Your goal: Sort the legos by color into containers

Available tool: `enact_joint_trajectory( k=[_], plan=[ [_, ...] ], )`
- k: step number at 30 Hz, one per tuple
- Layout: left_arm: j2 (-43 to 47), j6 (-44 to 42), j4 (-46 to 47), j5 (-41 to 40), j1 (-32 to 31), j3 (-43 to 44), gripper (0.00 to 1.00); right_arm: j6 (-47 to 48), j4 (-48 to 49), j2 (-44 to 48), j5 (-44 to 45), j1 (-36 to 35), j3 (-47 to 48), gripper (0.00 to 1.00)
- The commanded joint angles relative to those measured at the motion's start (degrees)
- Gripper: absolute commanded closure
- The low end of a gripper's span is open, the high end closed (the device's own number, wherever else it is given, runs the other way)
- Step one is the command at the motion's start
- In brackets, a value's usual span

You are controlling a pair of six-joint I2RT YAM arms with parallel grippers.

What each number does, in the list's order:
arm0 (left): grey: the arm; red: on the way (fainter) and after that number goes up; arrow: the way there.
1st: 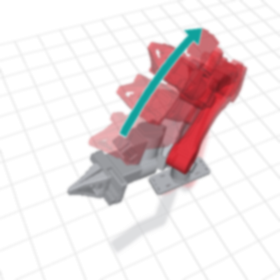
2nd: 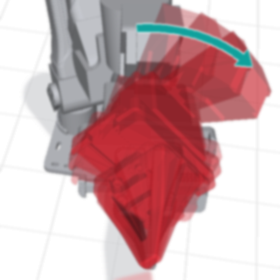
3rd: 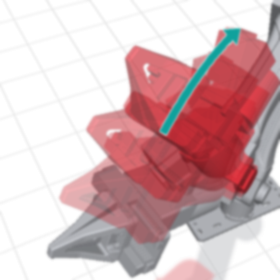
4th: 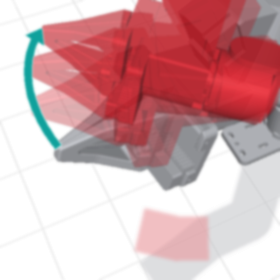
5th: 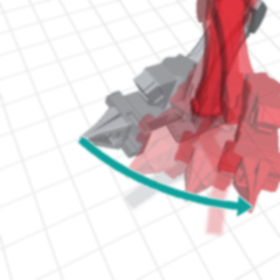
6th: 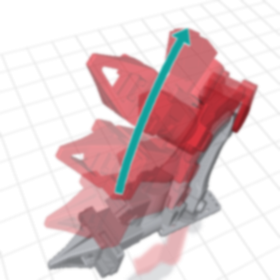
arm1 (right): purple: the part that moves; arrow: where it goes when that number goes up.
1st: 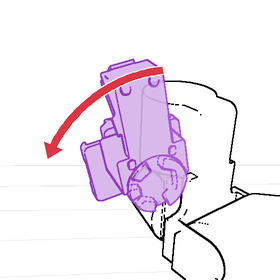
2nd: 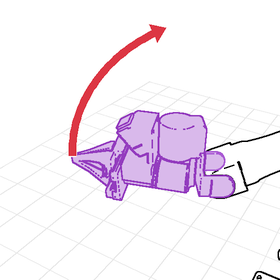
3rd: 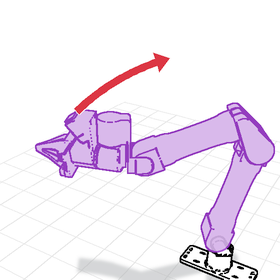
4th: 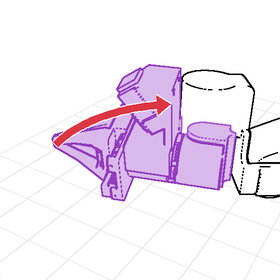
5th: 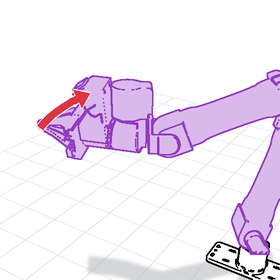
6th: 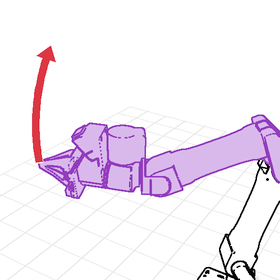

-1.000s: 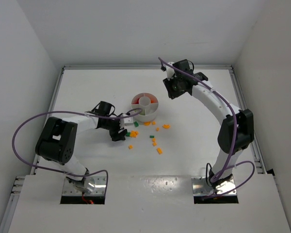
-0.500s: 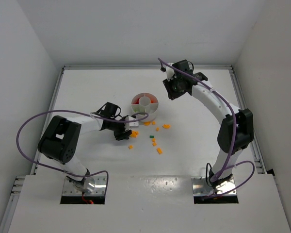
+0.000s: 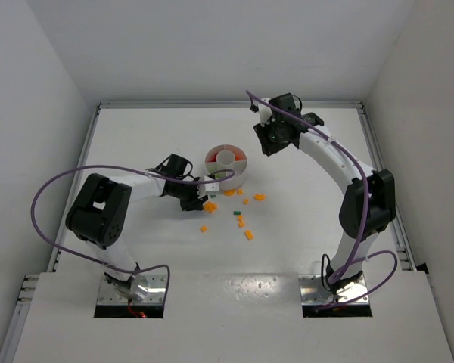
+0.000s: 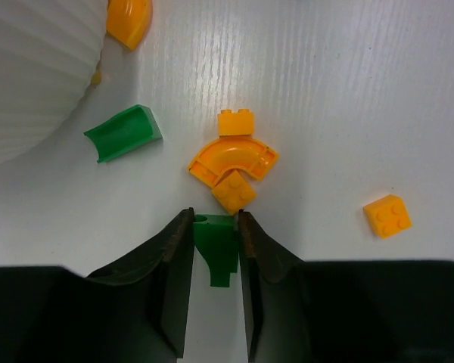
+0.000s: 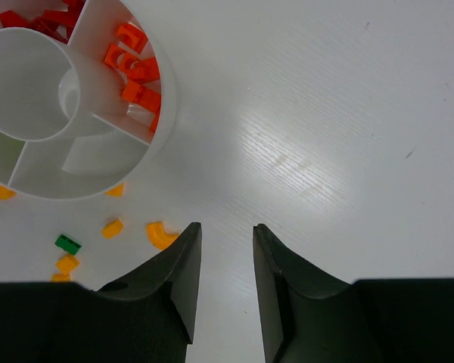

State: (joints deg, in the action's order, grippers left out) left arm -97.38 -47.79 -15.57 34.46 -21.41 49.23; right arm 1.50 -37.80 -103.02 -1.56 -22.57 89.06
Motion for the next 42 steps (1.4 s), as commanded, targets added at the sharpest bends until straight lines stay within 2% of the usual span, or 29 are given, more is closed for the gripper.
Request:
enact_joint_trajectory(
  k=[1, 8, 10, 13, 17, 21, 27, 34, 42],
  plan=[
    [1.1, -1.6, -3.8, 1.1, 0.0, 2.1, 0.72, 0.4, 0.7, 0.4, -0.5, 0.3, 1.7, 0.66],
    [6.1, -1.6, -8.0, 2.9, 0.0, 3.8, 0.74, 0.4, 0.7, 0.4, -0.5, 0.3, 1.7, 0.66],
    [6.6, -1.6, -8.5, 2.9, 0.0, 4.4, 0.79, 0.4, 0.7, 0.4, -0.5, 0.3, 1.7, 0.66],
    [8.3, -0.4, -9.0, 3.7, 0.0, 4.4, 0.81, 0.4, 0.7, 0.4, -1.0, 0.3, 1.7, 0.66],
    [11.1, 5.8, -9.0, 7.1, 0.0, 8.4, 0.81, 0.4, 0.7, 0.9, -1.0, 0.3, 1.7, 0.66],
    [11.7, 13.3, -5.0, 9.2, -0.6, 13.7, 0.81, -0.1, 0.7, 0.9, -1.0, 0.3, 1.7, 0.66],
    [7.7, 18.6, -1.8, 8.6, -4.0, 21.3, 0.81, -0.6, 0.7, 0.4, -0.4, 0.3, 2.4, 0.66],
    [2.7, 23.2, 2.7, 5.8, -8.0, 23.9, 0.81, -0.6, 1.2, 0.4, -0.4, 1.9, 2.4, 0.66],
    [-1.9, 24.9, 5.2, 4.1, -9.6, 26.8, 0.81, -1.1, 1.2, 0.4, -0.4, 2.4, 2.4, 0.66]
  ],
)
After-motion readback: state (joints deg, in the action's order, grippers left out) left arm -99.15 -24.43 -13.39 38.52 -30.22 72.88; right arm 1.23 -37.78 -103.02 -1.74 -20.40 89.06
